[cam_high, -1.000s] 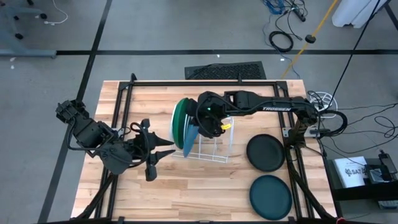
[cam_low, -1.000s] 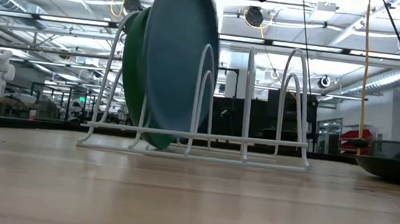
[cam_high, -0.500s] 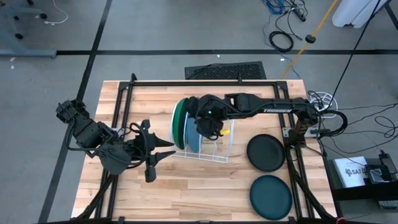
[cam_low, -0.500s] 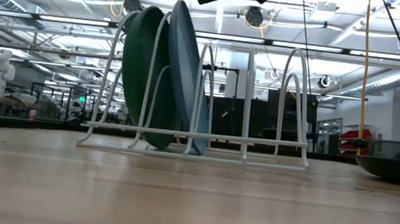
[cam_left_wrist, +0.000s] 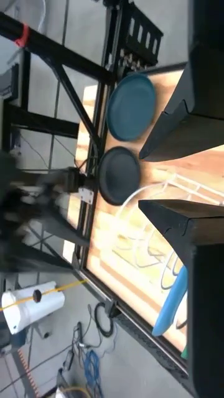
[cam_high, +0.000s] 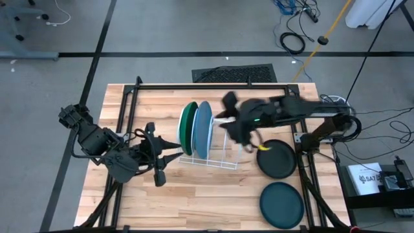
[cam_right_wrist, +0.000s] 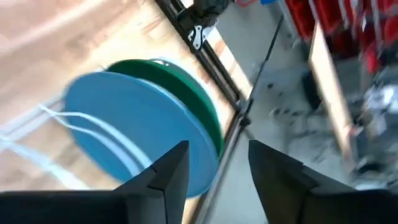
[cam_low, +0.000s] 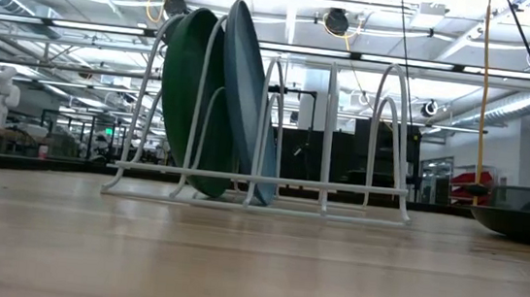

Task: Sort dishes
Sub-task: Put the black plate into the dish rack

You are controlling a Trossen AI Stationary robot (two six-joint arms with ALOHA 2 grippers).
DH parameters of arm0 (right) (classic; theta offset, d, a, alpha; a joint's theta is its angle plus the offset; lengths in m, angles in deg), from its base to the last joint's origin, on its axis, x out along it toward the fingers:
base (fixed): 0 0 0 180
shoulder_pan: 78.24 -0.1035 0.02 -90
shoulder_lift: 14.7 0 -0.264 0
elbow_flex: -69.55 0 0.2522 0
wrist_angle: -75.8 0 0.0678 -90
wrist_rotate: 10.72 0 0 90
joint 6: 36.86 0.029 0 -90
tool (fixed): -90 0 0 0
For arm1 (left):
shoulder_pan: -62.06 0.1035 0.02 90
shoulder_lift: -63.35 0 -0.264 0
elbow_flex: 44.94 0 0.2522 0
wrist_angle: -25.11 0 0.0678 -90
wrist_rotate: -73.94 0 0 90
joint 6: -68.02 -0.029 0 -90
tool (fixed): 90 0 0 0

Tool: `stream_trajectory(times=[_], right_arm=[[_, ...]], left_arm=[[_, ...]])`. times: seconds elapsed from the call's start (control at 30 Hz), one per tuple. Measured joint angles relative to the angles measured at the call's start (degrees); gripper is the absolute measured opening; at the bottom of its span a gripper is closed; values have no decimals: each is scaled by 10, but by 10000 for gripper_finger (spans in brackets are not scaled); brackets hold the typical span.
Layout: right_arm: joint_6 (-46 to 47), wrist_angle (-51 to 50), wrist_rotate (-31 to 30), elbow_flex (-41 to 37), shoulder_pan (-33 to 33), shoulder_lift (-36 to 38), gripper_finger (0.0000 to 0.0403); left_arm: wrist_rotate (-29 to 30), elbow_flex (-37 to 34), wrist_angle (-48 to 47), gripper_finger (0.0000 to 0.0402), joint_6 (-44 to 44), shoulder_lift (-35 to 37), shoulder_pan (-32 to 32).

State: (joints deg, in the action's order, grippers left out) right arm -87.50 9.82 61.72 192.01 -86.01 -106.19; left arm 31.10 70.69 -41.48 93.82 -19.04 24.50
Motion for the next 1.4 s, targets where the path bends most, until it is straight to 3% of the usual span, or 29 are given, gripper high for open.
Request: stream_trajectory(times=[0.3, 0.5, 0.73, 0.93, 1.2, 1.4], right_arm=[[351, -289, 57, -8, -10, 91, 124], [579, -361, 60, -125, -69, 151, 133], [881, -315, 92, -319, -166, 218, 151], [1049, -225, 86, -450, -206, 228, 167], [1124, -120, 136, -588, -197, 211, 168], [1150, -16, 180, -638, -197, 210, 169]], left_arm=[[26, -46, 33, 118, 6, -19, 0], [34, -49, 79, 118, -24, -50, 2], [33, -49, 53, 118, 4, -79, -15], [65, -49, 25, 118, 8, -91, -29], [73, -49, 26, 118, 9, -89, -30], [74, -49, 27, 118, 14, -89, -30]])
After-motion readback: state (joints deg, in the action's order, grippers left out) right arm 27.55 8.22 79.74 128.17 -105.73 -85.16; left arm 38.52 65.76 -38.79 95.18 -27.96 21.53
